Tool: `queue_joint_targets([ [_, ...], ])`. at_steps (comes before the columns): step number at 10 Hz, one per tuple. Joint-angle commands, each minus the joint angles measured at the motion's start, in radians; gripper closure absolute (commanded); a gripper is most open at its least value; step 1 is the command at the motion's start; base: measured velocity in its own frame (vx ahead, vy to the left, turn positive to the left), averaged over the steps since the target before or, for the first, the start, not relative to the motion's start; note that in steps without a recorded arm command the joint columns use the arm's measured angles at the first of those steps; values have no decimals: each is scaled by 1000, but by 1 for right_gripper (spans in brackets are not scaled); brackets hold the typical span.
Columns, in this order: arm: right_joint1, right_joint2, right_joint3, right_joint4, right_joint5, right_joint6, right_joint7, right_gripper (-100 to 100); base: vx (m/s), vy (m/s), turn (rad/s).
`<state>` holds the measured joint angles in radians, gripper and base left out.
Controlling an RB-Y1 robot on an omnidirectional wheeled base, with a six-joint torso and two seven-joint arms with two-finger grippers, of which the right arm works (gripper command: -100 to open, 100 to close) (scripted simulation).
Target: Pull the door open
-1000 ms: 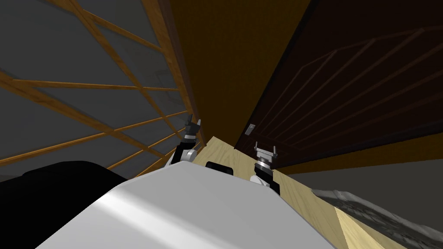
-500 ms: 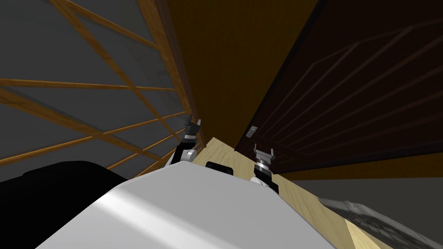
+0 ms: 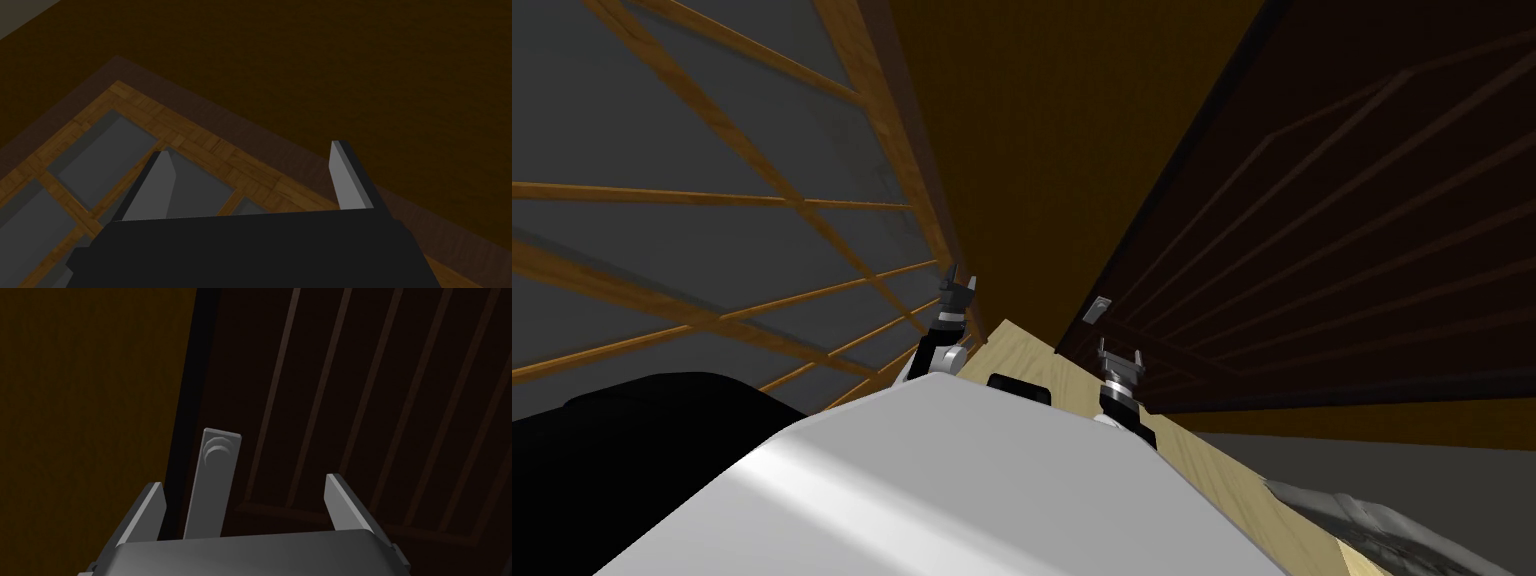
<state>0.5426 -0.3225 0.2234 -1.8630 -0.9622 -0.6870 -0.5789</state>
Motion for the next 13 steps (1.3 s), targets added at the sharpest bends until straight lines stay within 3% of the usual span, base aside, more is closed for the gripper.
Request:
queue_joint_targets([
  [1,-2,-11,8,23,-27,-5,-28,-100,96,-9,39],
  [11,6,-76,54,133,-225,-18,-186,-100,147,-37,45],
  [12,6,-73,52,128,-212,-19,-178,-100,86,-15,11],
  [13,-9,-92,30,160,-221,-13,-210,-100,106,-5,80],
])
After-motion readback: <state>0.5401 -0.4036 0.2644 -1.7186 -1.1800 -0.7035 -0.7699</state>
